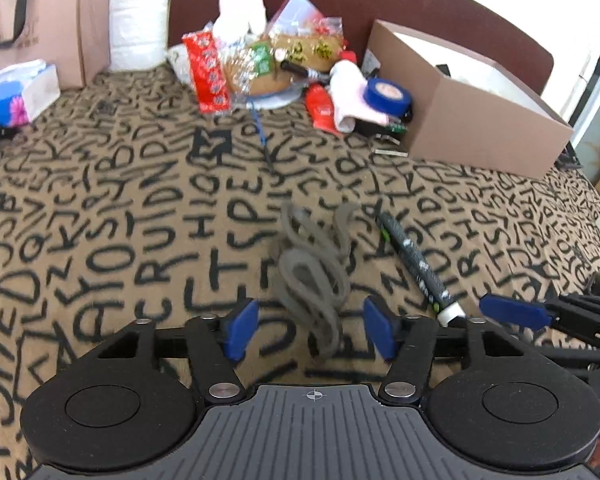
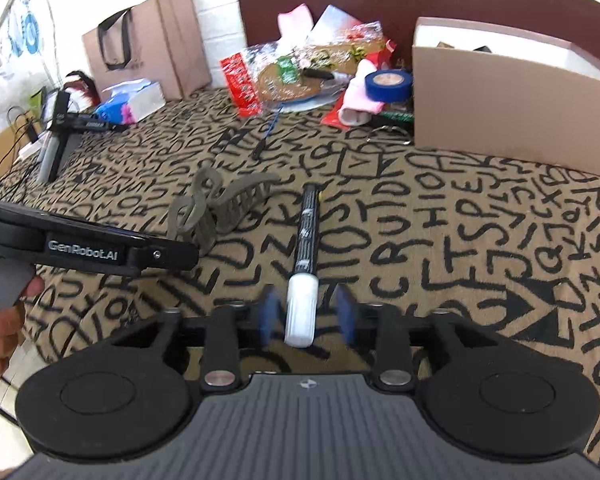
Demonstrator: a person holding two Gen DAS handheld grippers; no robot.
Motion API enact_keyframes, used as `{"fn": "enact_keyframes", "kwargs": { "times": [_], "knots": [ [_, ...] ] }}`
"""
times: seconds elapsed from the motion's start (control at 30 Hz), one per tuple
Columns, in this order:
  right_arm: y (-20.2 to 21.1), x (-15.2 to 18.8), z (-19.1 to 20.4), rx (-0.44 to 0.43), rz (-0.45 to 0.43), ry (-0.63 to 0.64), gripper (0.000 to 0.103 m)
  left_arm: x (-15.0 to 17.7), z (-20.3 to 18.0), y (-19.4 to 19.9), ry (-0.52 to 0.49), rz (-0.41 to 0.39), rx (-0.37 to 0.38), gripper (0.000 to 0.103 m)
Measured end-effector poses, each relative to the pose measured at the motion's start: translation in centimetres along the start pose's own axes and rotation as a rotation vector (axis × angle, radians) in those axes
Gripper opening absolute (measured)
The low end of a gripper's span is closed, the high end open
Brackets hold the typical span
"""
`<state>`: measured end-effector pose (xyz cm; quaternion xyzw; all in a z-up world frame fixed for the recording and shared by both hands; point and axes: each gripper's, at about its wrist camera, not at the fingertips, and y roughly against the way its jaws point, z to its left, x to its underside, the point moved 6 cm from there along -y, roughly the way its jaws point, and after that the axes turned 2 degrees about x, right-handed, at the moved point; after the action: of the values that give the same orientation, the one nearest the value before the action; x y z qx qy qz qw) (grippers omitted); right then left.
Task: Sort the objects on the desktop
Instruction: 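Lift the claw clip with the left gripper while the right lifts the marker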
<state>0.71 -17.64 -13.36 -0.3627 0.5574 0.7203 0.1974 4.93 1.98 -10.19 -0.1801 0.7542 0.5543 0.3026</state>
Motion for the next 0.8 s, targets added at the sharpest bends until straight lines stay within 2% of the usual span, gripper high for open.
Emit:
{"fn": "enact_keyframes", "kwargs": {
  "times": [0.17,0.3,0.57,0.67,0.8],
  "knots": [
    [-1.0,-0.2,0.1,-0.002,0.008,0.006,0.043,-1.4,-1.1,-1.5,-0.047,-0.007,-0.006,0.08],
    [-1.7,-0.3,0.2,0.005,0.015,0.013,0.043,-1.7,-1.2,-3.1,-0.043,0.035,-0.018,0.075],
    [-2.9,-0.7,0.2,0.006,0.023,0.018,0.043,-2.0,-0.9,-3.8,-0.033,0.045,-0.028,0.074],
    [-3.2,-0.8,0.2,0.009,0.023,0.022,0.043,-1.8,-0.8,-4.1,-0.039,0.058,-0.045,0.069],
    [-3.3,-0.8,0.2,0.009,0.025,0.027,0.043,-1.8,-0.7,-4.2,-0.038,0.06,-0.043,0.069]
  ]
}}
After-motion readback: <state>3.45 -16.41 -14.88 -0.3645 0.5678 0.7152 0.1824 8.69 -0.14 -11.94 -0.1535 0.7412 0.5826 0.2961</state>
